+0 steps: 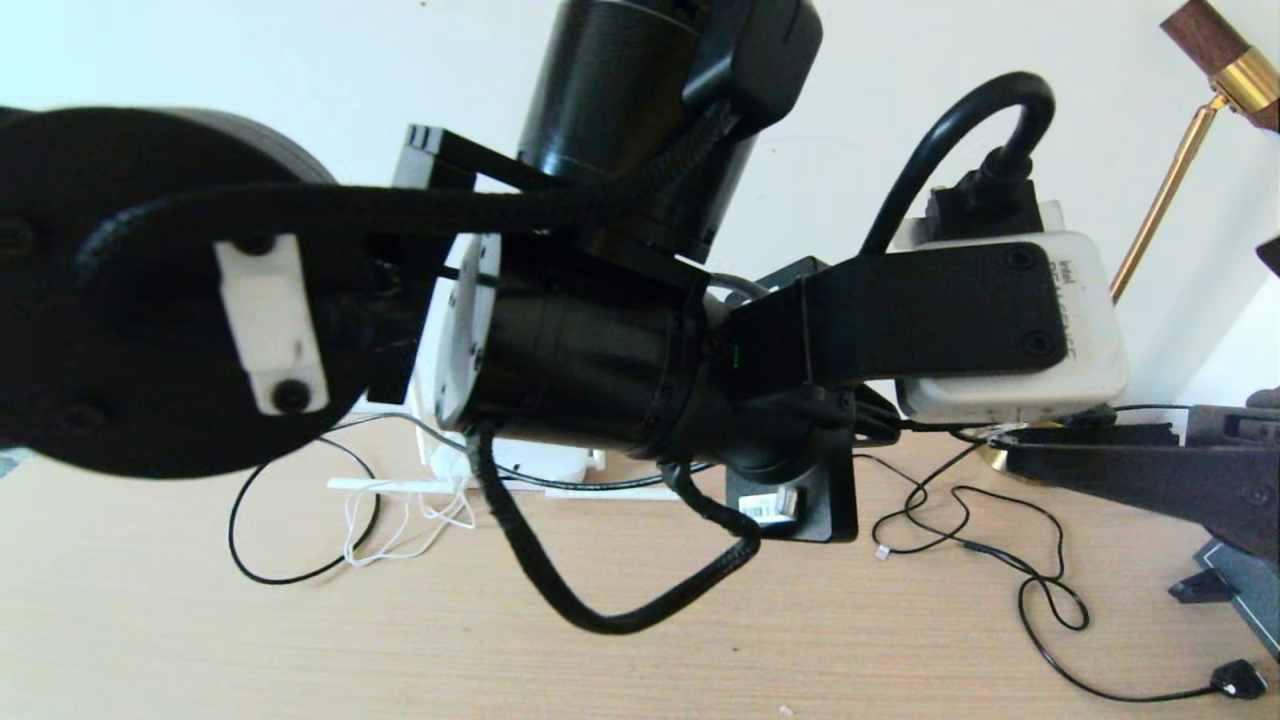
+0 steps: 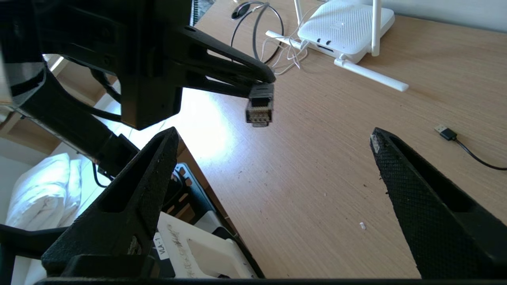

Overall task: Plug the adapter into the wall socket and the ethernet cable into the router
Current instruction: Align cable and router interface

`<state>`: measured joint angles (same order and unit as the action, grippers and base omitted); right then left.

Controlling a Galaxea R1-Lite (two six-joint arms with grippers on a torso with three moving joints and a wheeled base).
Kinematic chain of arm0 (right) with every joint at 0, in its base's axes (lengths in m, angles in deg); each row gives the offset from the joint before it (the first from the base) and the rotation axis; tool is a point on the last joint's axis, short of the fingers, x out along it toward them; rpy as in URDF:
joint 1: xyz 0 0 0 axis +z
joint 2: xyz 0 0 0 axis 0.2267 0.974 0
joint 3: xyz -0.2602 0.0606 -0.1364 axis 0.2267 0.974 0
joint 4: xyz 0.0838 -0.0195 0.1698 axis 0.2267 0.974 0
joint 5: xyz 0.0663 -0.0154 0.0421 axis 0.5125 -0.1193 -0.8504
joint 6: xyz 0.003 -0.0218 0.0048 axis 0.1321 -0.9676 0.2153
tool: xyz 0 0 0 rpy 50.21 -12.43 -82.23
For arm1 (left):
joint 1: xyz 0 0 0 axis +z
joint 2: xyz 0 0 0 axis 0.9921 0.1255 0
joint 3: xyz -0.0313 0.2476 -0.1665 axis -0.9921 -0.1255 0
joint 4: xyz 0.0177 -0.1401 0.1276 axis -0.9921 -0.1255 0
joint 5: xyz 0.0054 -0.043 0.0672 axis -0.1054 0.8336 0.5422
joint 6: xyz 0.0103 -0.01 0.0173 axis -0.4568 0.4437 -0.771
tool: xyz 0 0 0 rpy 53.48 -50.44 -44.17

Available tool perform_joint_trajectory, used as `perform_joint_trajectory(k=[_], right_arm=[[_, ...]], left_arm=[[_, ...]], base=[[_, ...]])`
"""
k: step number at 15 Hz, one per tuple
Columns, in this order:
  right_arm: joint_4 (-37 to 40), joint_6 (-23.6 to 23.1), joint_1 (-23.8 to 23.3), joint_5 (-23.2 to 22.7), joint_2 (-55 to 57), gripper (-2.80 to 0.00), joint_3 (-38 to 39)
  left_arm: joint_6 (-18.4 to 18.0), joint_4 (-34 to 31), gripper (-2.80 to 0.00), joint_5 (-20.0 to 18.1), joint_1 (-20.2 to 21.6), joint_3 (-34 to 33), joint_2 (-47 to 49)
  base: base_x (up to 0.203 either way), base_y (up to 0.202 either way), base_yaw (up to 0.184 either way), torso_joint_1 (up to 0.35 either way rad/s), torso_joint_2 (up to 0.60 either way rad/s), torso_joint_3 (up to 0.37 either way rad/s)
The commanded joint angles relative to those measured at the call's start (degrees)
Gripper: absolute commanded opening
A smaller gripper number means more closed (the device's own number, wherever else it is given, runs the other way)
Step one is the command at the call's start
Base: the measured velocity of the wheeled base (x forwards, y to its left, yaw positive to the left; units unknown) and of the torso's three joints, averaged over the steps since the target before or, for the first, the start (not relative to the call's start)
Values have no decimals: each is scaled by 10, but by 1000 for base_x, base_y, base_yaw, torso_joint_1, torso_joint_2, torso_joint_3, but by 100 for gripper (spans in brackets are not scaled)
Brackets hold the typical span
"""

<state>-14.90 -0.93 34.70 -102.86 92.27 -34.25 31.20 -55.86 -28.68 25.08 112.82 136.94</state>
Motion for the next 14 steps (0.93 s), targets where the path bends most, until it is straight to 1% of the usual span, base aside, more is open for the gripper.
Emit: perform_joint_trajectory(k=[1, 2, 3, 14], right_arm=[[-36, 3, -1, -2, 1, 0, 8], [-63, 12, -1, -1, 4, 0, 17], [-68, 23, -1, -1, 4, 0, 21], [-69, 22, -1, -1, 11, 0, 21]], left_arm=[[-3, -1, -280, 0, 0, 1, 4], [-3, -1, -280, 0, 0, 1, 4], [-3, -1, -280, 0, -1, 1, 4], [-3, -5, -280, 1, -6, 13, 10]], base=[[0, 0, 0, 0, 0, 0], [0, 0, 0, 0, 0, 0], [0, 0, 0, 0, 0, 0], [0, 0, 0, 0, 0, 0]])
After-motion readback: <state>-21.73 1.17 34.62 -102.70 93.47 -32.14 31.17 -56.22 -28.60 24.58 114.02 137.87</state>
